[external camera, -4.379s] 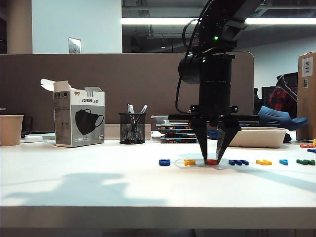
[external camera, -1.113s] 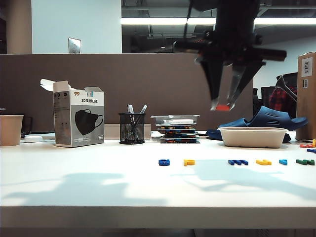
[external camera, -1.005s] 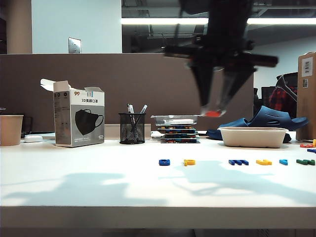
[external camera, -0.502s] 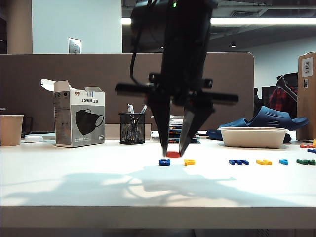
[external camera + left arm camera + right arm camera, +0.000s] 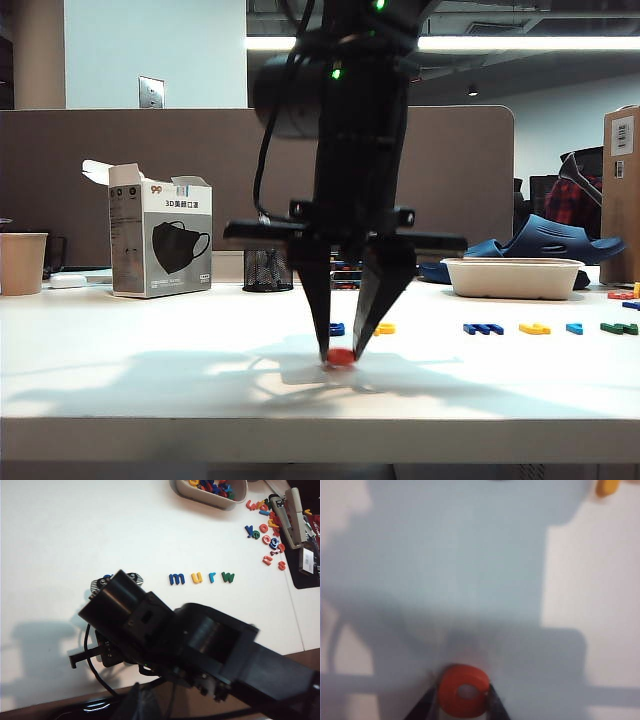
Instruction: Select the appropriate letters from the row of letter magnets placed on the table to arrange into the word "cup".
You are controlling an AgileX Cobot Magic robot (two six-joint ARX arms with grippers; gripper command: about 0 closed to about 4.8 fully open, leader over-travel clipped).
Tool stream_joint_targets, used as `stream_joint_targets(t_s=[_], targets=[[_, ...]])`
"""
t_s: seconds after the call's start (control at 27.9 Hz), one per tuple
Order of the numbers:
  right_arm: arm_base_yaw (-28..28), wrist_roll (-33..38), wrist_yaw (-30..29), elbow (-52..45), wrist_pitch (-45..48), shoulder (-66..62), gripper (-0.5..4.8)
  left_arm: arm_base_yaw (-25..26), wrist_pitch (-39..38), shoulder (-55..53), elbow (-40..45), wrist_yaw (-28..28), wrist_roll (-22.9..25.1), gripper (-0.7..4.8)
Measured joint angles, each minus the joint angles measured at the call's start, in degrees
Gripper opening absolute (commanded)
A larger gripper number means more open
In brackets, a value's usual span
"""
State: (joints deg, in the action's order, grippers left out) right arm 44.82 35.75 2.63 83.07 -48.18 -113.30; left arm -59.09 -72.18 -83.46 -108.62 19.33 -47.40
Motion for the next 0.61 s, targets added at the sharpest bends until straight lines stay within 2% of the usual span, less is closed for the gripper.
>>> stream_joint_targets(t_s=[0.61], targets=[[0.04,0.02,0.15,0.17,0.35,-0.66,1.09,0.0,-0.02,0.0,0.0,0.0,0.0,-0.05]])
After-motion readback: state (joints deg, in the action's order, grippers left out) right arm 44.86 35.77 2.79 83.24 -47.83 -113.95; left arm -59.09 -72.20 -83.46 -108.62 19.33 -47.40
